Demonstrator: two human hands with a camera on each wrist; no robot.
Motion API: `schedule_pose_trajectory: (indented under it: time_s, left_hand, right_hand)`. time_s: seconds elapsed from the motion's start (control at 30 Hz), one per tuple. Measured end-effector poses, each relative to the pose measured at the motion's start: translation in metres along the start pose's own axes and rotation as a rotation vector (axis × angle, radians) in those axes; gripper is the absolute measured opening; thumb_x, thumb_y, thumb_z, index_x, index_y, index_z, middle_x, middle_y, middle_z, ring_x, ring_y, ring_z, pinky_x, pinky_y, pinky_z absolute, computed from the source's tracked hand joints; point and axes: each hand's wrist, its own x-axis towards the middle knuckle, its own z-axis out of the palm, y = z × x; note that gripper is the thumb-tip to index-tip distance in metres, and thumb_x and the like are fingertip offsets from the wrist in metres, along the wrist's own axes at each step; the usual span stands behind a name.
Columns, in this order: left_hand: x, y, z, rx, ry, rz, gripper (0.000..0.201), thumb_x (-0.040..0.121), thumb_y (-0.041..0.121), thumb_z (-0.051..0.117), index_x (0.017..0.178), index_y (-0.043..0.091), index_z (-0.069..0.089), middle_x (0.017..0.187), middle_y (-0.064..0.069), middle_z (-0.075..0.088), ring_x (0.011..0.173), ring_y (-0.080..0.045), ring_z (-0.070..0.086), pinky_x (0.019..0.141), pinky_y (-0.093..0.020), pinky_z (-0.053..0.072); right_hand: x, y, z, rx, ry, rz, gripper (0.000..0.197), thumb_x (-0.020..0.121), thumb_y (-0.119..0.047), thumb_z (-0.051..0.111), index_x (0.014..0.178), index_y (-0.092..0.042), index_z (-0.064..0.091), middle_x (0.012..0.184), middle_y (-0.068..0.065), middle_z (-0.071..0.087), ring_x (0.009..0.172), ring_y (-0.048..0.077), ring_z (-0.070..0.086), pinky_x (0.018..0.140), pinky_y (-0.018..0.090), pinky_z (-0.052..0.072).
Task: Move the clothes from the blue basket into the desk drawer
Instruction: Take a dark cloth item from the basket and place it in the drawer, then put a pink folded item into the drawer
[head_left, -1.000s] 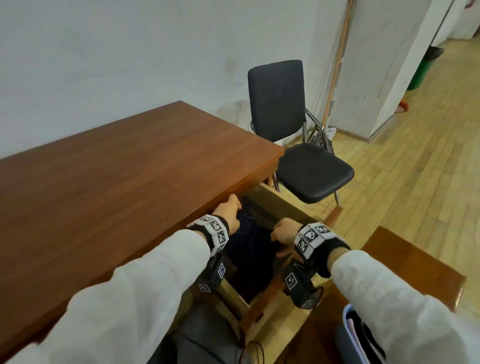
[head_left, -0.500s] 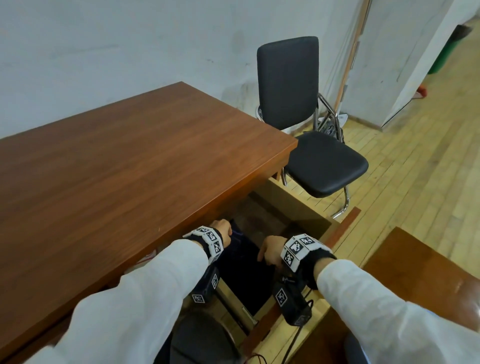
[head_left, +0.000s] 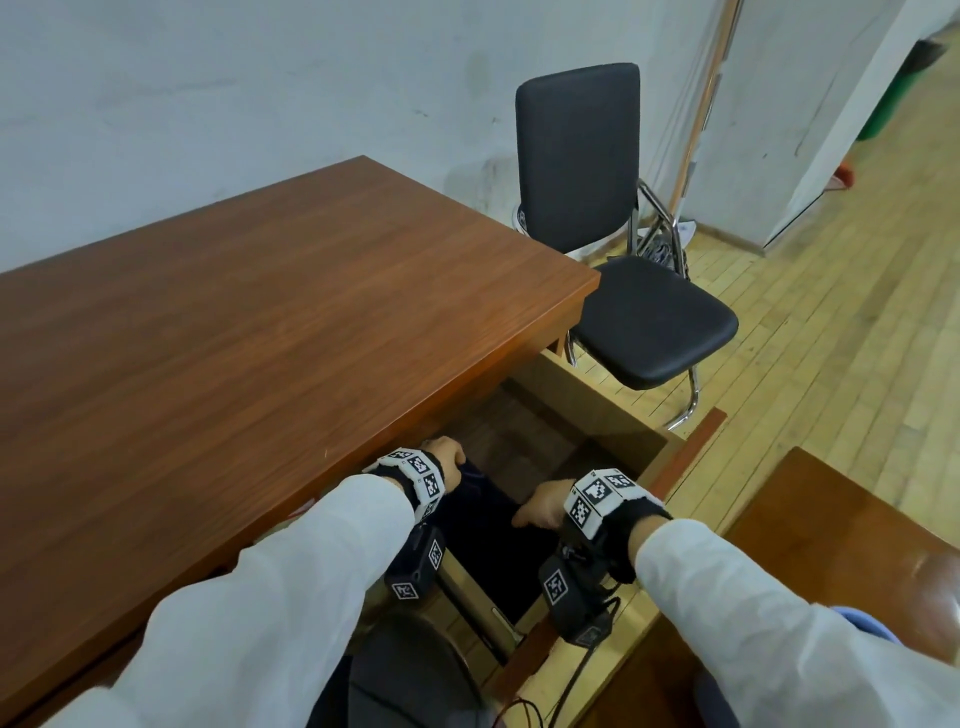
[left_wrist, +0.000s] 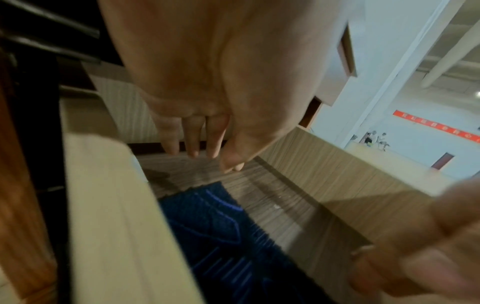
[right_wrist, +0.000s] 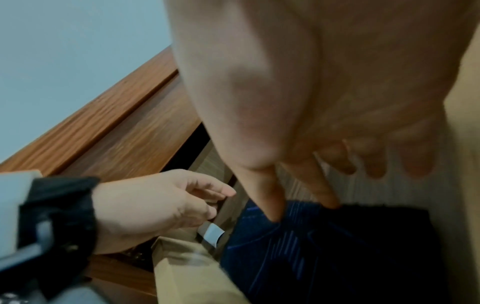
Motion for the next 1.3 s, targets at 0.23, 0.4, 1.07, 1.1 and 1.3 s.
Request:
schedule_pose_trajectory:
  time_s: [0.23,0.4,1.07,1.1,1.3]
  left_hand:
    - [-0.038,0.038,-0.007,-0.188,0.103,0.166,0.027,0.094,0.013,0.053,0.119,0.015,0.063,0.127,-0.007,0.061,0.120,-0.024,0.056,0.102,-0.035,0.046]
    - [-0.086,0.109,0.005,-0.312,0.186,0.392,0.018,0.091,0.018,0.058,0.107,0.014,0.067,0.110,-0.008,0.070,0.104,-0.022,0.065,0.098,-0.035,0.050]
    - [-0.164,0.238,0.171,-0.103,-0.280,0.515,0.023,0.089,0.025,0.062,0.105,0.010,0.069,0.087,-0.007,0.069,0.086,-0.021,0.067,0.083,-0.034,0.055]
    - [-0.165,0.240,0.175,-0.078,-0.282,0.516,0.017,0.089,0.026,0.061,0.096,0.012,0.068,0.085,-0.006,0.066,0.086,-0.022,0.065,0.083,-0.034,0.055]
    - [-0.168,0.246,0.194,0.005,-0.235,0.485,0.042,0.072,0.035,0.065,0.109,0.015,0.061,0.101,-0.013,0.068,0.088,-0.029,0.067,0.081,-0.042,0.058]
  right_hand:
    - [-0.042,0.031,-0.028,0.563,0.205,-0.026,0.028,0.092,-0.027,0.057,0.106,-0.005,0.065,0.084,0.006,0.068,0.079,0.024,0.066,0.062,0.028,0.048]
    - [-0.104,0.089,-0.034,0.770,0.383,-0.075,0.015,0.094,-0.019,0.056,0.101,-0.008,0.064,0.087,0.007,0.069,0.081,0.023,0.069,0.074,0.033,0.057]
    - [-0.189,0.290,0.067,0.340,0.450,0.398,0.034,0.078,-0.039,0.073,0.097,-0.011,0.074,0.088,0.006,0.068,0.076,0.020,0.059,0.065,0.027,0.048]
    - [-0.188,0.291,0.066,0.351,0.448,0.392,0.033,0.079,-0.037,0.073,0.099,-0.011,0.074,0.091,0.007,0.069,0.078,0.020,0.060,0.068,0.029,0.050]
    - [-0.183,0.290,0.063,0.459,0.427,0.297,0.025,0.083,-0.024,0.067,0.100,-0.006,0.074,0.087,0.007,0.068,0.079,0.020,0.063,0.081,0.033,0.056]
